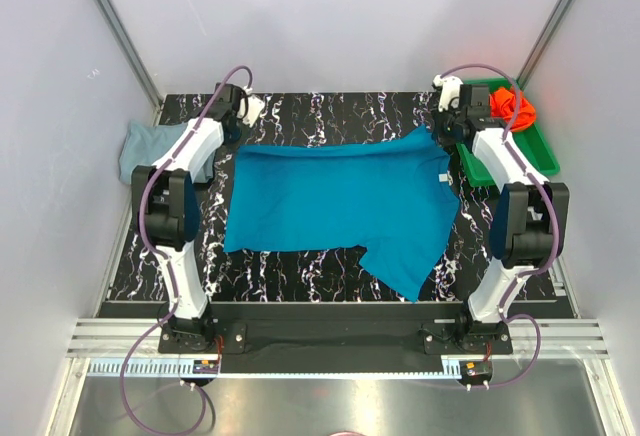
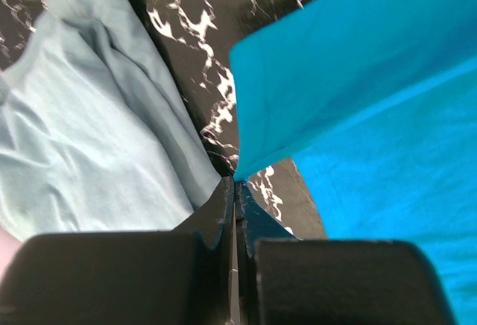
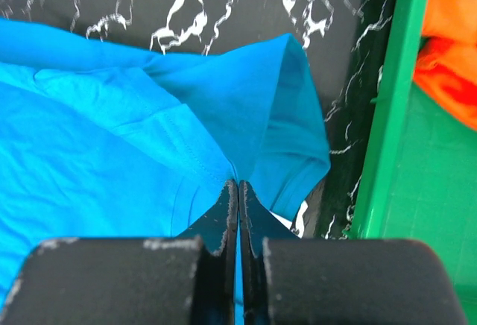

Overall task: Fold and stack the t-shirts
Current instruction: Fold the tshirt

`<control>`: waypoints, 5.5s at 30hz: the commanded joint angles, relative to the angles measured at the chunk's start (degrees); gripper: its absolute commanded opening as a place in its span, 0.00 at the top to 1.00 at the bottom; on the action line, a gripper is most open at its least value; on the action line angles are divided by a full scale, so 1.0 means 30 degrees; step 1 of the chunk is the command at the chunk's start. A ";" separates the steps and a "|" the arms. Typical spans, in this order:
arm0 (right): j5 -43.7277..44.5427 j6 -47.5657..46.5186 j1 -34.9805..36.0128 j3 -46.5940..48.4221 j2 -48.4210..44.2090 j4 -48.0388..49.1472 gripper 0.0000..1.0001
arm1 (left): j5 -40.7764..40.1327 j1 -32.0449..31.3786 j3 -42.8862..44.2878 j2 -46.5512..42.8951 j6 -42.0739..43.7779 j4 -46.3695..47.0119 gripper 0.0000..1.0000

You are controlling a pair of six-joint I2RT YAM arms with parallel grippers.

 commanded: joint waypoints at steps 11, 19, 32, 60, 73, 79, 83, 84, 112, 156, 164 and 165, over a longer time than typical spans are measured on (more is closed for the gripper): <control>-0.0464 -0.0433 -0.0112 -0.0668 0.0046 0.0291 1.00 | 0.0750 -0.0054 -0.0202 0.0182 -0.1137 -0.1419 1.00; -0.0727 -0.0434 -0.0112 -0.0289 0.1159 0.0114 1.00 | 0.1073 -0.0084 0.0939 0.1499 -0.1548 -0.2444 1.00; -0.1108 -0.0433 -0.0112 0.0679 0.2480 -0.0355 1.00 | 0.1218 -0.0084 0.1673 0.2818 -0.1694 -0.3057 0.90; -0.8110 -0.0024 0.1411 1.3628 1.1003 -0.9905 0.35 | 0.3416 -0.0670 0.2084 0.1413 -0.2807 -0.3441 0.16; -0.7027 0.0094 0.1997 1.3570 1.1942 -0.9789 0.44 | 0.3592 -0.1021 0.2142 0.0885 -0.3042 -0.3616 0.17; -0.5857 0.0327 0.2115 1.3570 1.2205 -0.9438 0.36 | 0.3622 -0.1050 0.2054 0.0652 -0.3130 -0.3646 0.18; -0.5445 0.0299 0.2173 1.3920 1.2614 -0.9320 0.37 | 0.3622 -0.1109 0.1704 0.0387 -0.3130 -0.3616 0.18; -0.5328 0.0328 0.2173 1.3980 1.2703 -0.9291 0.41 | 0.3593 -0.1109 0.1558 0.0300 -0.3130 -0.3587 0.18; -0.4681 0.0504 0.3521 0.7745 0.6584 -0.9261 0.76 | 0.4794 -0.1109 0.2141 0.0739 -0.3745 -0.3236 0.20; -0.3627 0.0826 0.4193 0.5436 0.4861 -0.9232 0.63 | 0.5232 -0.1109 0.1230 -0.0786 -0.3950 -0.3030 0.20; -0.3716 0.1120 0.5132 0.1940 0.2040 -0.8707 0.62 | 0.5702 -0.1109 0.2318 -0.0257 -0.4009 -0.3206 0.20; -0.3223 0.1032 0.5132 0.2229 0.2185 -0.8560 0.62 | 0.5673 -0.1109 0.2376 -0.0257 -0.4038 -0.3235 0.20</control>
